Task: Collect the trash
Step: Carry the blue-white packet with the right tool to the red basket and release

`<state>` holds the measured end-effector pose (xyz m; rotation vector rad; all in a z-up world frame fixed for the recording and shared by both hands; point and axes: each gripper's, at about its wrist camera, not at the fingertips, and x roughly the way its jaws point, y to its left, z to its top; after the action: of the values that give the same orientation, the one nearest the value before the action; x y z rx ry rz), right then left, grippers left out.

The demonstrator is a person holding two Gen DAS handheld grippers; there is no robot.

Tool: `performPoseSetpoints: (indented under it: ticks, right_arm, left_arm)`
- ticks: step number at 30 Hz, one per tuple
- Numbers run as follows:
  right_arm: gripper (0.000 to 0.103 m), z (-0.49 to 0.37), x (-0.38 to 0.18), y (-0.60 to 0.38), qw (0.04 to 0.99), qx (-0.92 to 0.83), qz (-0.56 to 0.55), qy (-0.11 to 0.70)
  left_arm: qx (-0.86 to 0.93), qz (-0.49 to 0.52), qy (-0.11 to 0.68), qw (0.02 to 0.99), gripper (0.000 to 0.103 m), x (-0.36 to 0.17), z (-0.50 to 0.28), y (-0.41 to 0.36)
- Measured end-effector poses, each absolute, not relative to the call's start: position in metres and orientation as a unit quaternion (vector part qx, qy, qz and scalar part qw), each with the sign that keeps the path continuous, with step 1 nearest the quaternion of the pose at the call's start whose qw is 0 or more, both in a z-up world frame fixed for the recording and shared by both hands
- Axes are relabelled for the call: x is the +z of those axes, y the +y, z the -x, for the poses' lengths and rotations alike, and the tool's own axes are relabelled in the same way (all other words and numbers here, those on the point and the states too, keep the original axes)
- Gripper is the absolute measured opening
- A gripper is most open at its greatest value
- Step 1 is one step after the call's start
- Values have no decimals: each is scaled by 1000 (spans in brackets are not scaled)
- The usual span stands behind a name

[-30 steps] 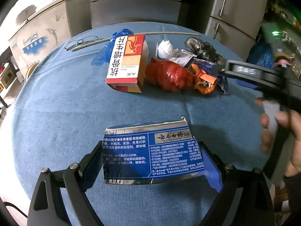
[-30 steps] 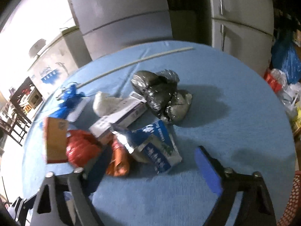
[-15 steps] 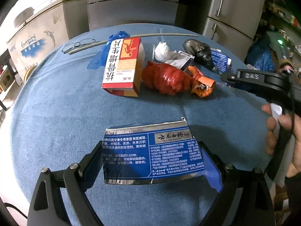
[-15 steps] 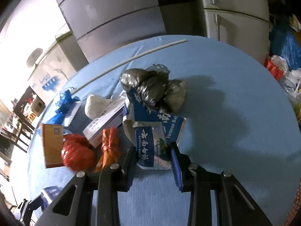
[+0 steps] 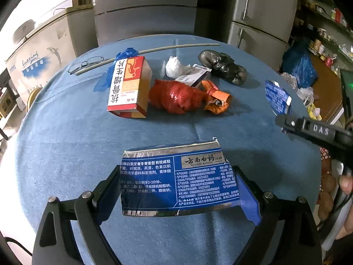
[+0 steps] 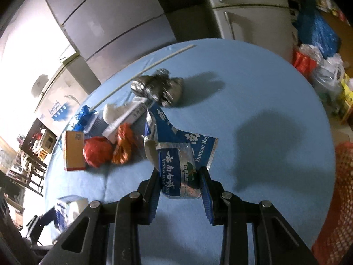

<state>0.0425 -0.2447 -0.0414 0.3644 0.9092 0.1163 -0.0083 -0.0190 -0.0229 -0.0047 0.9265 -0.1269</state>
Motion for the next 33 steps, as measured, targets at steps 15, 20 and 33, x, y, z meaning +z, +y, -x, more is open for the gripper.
performPoseSetpoints:
  ticks: [15,20,33]
  right_arm:
    - [36,-9,-17,-267,898,45,-184,398]
    - [36,5,-19,-281,897,33,-201,391]
    - [36,51,-16,-350,897,-24,-243,369]
  left_arm:
    - [-70,-21,433,898,94,-9,17,-43]
    - [-81,-34,429,899,94,-3,20,-59]
    - [-135,-53,423,895,94,8,15,-120]
